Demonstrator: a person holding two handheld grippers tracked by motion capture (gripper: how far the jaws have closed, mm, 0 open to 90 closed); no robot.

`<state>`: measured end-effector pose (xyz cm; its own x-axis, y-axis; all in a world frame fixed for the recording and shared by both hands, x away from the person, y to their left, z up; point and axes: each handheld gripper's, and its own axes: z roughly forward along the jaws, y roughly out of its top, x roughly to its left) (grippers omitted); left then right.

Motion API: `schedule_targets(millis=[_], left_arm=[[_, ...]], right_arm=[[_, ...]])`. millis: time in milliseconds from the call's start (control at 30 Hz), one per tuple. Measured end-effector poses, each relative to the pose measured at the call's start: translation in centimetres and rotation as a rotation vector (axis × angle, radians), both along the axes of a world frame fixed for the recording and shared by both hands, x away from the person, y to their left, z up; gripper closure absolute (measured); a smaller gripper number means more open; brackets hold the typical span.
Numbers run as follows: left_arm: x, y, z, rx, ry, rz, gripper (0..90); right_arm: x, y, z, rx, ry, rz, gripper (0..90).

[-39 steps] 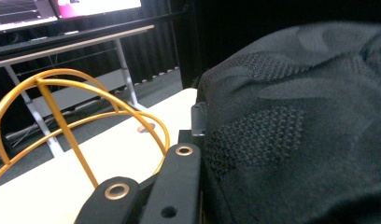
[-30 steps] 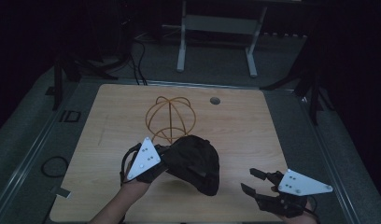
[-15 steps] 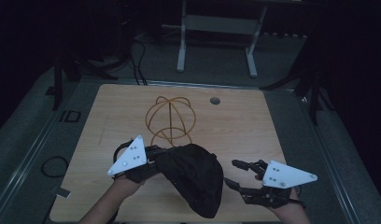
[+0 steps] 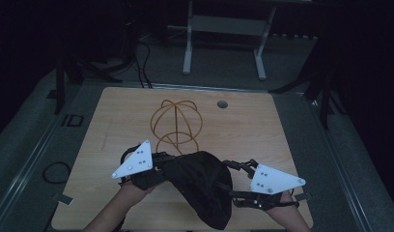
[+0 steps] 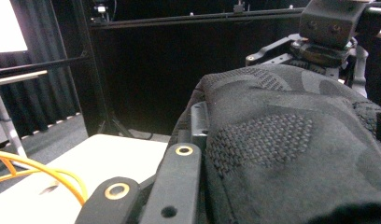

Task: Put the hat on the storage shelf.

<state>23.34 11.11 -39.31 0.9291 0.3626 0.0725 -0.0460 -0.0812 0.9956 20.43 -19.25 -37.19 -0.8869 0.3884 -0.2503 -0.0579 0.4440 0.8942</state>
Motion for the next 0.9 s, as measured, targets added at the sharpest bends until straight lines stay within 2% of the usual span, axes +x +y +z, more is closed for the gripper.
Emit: schedule_targets(millis=[33, 133, 167, 267, 333, 367, 400, 433, 633, 800, 867, 900], left_arm=[[0.0, -0.1, 0.0, 0.005, 0.001, -0.007, 89.6], [-0.1, -0.3, -0.1, 0.004, 0.003, -0.009, 89.5], [0.0, -0.3, -0.1, 0.001, 0.005, -0.007, 89.5], [0.0, -0.4, -0.1, 0.001, 0.001, -0.007, 89.6], [0.0, -0.4, -0.1, 0.001, 0.002, -0.007, 89.5], [0.0, -0.4, 0.0, 0.001, 0.005, -0.007, 89.5], [0.0, -0.4, 0.0, 0.001, 0.005, -0.007, 89.5], [0.1, -0.3, -0.1, -0.005, 0.011, -0.007, 89.5], [0.3, -0.1, -0.3, 0.001, 0.011, 0.014, 89.3], [0.3, -0.2, -0.3, 0.015, -0.002, 0.041, 88.7], [0.3, -0.2, -0.2, 0.012, -0.003, 0.05, 81.4], [0.3, -0.3, -0.1, 0.015, 0.001, 0.072, 81.4]], right_arm=[[0.0, 0.0, 0.1, 0.004, -0.001, 0.013, 51.2], [0.0, 0.1, 0.1, 0.0, -0.001, 0.022, 55.3], [0.0, 0.3, 0.0, -0.009, -0.01, 0.028, 62.4], [0.1, 0.4, -0.1, -0.008, -0.005, 0.034, 67.7], [0.2, 0.5, -0.2, -0.016, 0.0, 0.032, 74.4], [0.3, 0.5, -0.3, -0.014, 0.005, 0.029, 81.7], [0.3, 0.5, -0.3, -0.014, 0.005, 0.029, 81.7], [0.3, 0.5, -0.3, 0.0, 0.016, 0.025, 86.5], [0.1, 0.5, 0.1, 0.0, 0.001, 0.006, 87.6], [0.2, -0.1, 0.7, 0.036, 0.019, 0.011, 87.7], [0.2, -0.4, 0.9, 0.054, 0.031, 0.02, 87.8], [0.2, -0.5, 0.9, 0.06, 0.03, 0.019, 87.8]])
